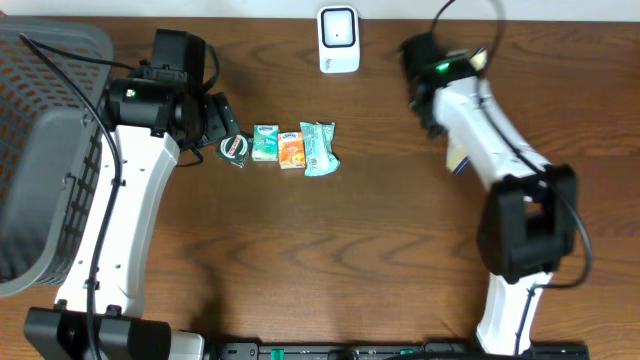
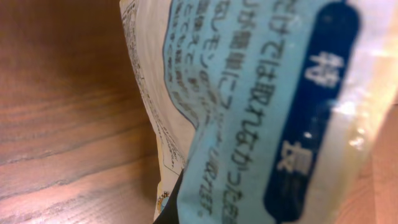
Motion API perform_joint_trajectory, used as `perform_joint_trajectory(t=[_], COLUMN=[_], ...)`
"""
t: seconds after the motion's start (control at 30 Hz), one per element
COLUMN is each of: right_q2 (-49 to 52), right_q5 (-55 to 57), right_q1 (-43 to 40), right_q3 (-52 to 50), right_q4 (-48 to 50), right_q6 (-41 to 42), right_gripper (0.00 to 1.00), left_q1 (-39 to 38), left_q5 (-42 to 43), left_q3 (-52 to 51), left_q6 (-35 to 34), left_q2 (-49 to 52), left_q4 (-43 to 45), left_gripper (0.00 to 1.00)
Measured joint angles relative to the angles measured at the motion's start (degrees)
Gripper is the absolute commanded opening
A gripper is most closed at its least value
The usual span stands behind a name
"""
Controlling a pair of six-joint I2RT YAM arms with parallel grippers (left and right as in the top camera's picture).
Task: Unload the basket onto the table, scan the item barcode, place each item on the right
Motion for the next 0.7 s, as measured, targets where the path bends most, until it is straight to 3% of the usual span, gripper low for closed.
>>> perform_joint_trajectory(t=[0.1, 0.17, 0.2, 0.23, 0.33, 0.47, 0.7], right_q2=[2.91, 4.37, 4.90, 5.05, 5.07, 5.07, 5.07], right_q5=[1.77, 1.77, 1.46, 1.03, -1.29, -4.68, -5.20], right_q1=[2.82, 4.72, 5.95, 6.99, 10.67, 16.06, 16.57], right_q3=[-2.51, -3.48, -3.67, -3.74, -3.52, -0.13, 12.76], right_q4=[1.25, 1.20, 1.14, 1.16, 1.57, -0.48, -6.97], right_q6=[1.07, 1.31, 1.99, 2.16, 2.36, 1.42, -2.29], right_gripper=[0.02, 0.15, 0.28, 0.47, 0.87, 0.99, 0.99], left_q1=[0.00, 0.00, 0.00, 0.00, 0.00, 0.00, 0.00], left_q5=[0.00, 0.00, 0.00, 0.00, 0.00, 0.00, 0.00], left_q3=[0.00, 0.00, 0.00, 0.00, 0.00, 0.00, 0.00], left_q6=[0.00, 0.00, 0.00, 0.00, 0.00, 0.00, 0.00], left_q2=[0.00, 0.00, 0.00, 0.00, 0.00, 0.00, 0.00], left_q4=[0.00, 0.00, 0.00, 0.00, -0.02, 0.00, 0.00], left_gripper=[0.98, 0.98, 0.98, 0.98, 0.98, 0.98, 0.98])
